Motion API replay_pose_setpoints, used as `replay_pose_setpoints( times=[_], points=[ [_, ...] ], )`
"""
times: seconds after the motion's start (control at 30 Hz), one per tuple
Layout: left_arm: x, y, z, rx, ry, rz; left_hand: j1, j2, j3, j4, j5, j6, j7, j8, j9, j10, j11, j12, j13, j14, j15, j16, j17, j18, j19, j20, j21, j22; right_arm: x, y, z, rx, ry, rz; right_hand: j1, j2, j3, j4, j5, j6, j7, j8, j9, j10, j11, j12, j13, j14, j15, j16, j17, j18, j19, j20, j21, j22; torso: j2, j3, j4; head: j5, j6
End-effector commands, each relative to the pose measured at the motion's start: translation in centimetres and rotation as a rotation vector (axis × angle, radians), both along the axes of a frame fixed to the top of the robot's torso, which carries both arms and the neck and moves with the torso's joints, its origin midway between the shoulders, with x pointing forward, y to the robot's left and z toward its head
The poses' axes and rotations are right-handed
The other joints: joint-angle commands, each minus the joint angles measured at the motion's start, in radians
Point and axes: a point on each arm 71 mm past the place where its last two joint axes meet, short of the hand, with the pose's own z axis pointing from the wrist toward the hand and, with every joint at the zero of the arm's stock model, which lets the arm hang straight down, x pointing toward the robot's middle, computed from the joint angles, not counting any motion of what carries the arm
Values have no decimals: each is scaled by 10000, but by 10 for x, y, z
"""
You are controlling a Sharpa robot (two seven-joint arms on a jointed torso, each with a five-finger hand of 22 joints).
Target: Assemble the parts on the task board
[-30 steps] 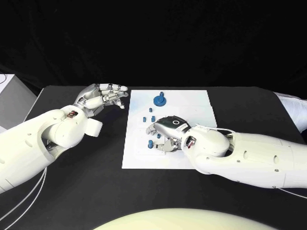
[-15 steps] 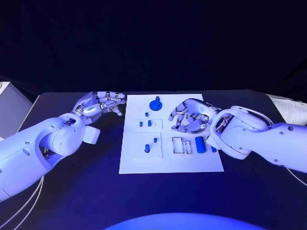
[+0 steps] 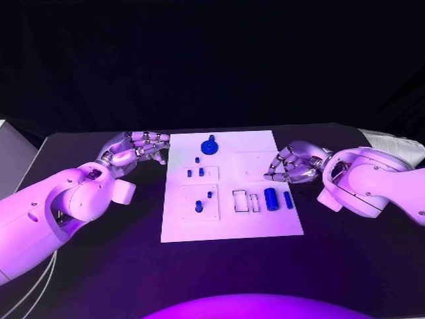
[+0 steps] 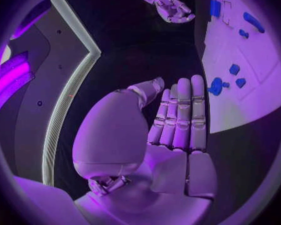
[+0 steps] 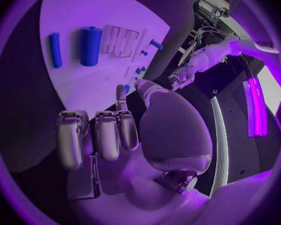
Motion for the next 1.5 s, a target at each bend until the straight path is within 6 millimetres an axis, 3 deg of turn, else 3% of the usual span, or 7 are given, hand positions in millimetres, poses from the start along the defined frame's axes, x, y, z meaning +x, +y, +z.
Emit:
replay_pose_setpoints(
  times=[0.03,0.27,0.37,0.67,1.27,1.4,1.5],
  points=[
    [-1,-1,0,-118,-41,-169,-2,69,-9,34,-26,-89,-2,58,16,-65,-4,68,11,-64,40,-56,9,61,50,11,-44,-8,-7,-8,-12,-1418,1208,-551,-217,-2,-132,5,53,-55,-37,74,94,603,-4,179,1896,753,-34,130,988,-143,923,-79,27,2225,-17,-30,-42,-27,-22],
    [-2,-2,-1,-121,-26,-177,-2,69,-9,34,-26,-89,-2,58,16,-65,-4,68,11,-64,40,-56,9,61,50,11,-44,-8,-11,-16,-21,-2416,1816,-954,-910,64,-571,26,-90,11,-104,232,279,796,-49,402,2222,835,-59,378,1518,-149,927,-91,56,2249,-42,-64,-37,-134,-34],
    [-2,-2,-1,-127,-25,-187,-2,69,-9,34,-26,-89,-2,58,16,-65,-4,68,11,-64,40,-56,9,61,50,11,-44,-8,-13,-15,-27,-2622,2009,-1037,-1494,98,-998,32,401,45,-157,318,389,798,-94,396,2234,855,-96,446,1669,-156,933,-125,85,2270,-41,-76,-27,-172,-26],
    [-2,-1,-1,-109,-17,-181,-2,69,-9,34,-26,-89,-2,58,16,-65,-4,68,11,-64,40,-56,9,61,50,11,-44,-8,-12,-6,-34,-3009,1817,-927,-1750,175,-1418,36,127,73,-194,410,492,780,-125,368,2218,853,-121,453,1687,-152,931,-148,66,2263,-24,-75,-32,-137,-65],
    [-3,0,-1,-95,-1,-213,-13,68,-13,50,-25,-95,-3,70,20,-75,-4,92,11,-66,42,-59,14,61,56,13,-63,-22,-9,13,-54,-3612,1501,-462,-1746,216,-1818,27,-12,46,-207,470,566,711,-137,280,2132,854,-133,460,1710,-150,927,-161,52,2259,-6,-53,-52,-67,-160],
    [-3,0,-1,-88,13,-232,-13,68,-13,50,-25,-95,-3,70,20,-75,-4,92,11,-66,42,-59,14,61,56,13,-63,-22,-8,17,-57,-3621,1415,-443,-1495,267,-2004,6,-32,36,-218,516,613,717,-146,281,2144,854,-140,460,1715,-152,929,-167,61,2266,-12,-62,-43,-188,-168],
    [-3,0,-1,-76,22,-223,-13,68,-13,50,-25,-95,-3,70,20,-75,-4,92,11,-66,42,-59,14,61,56,13,-63,-22,-7,18,-59,-3594,1346,-495,-964,373,-2019,-44,160,25,-233,569,664,721,-159,277,2155,854,-153,460,1721,-154,931,-178,71,2275,-19,-69,-46,-180,-177]
  ],
)
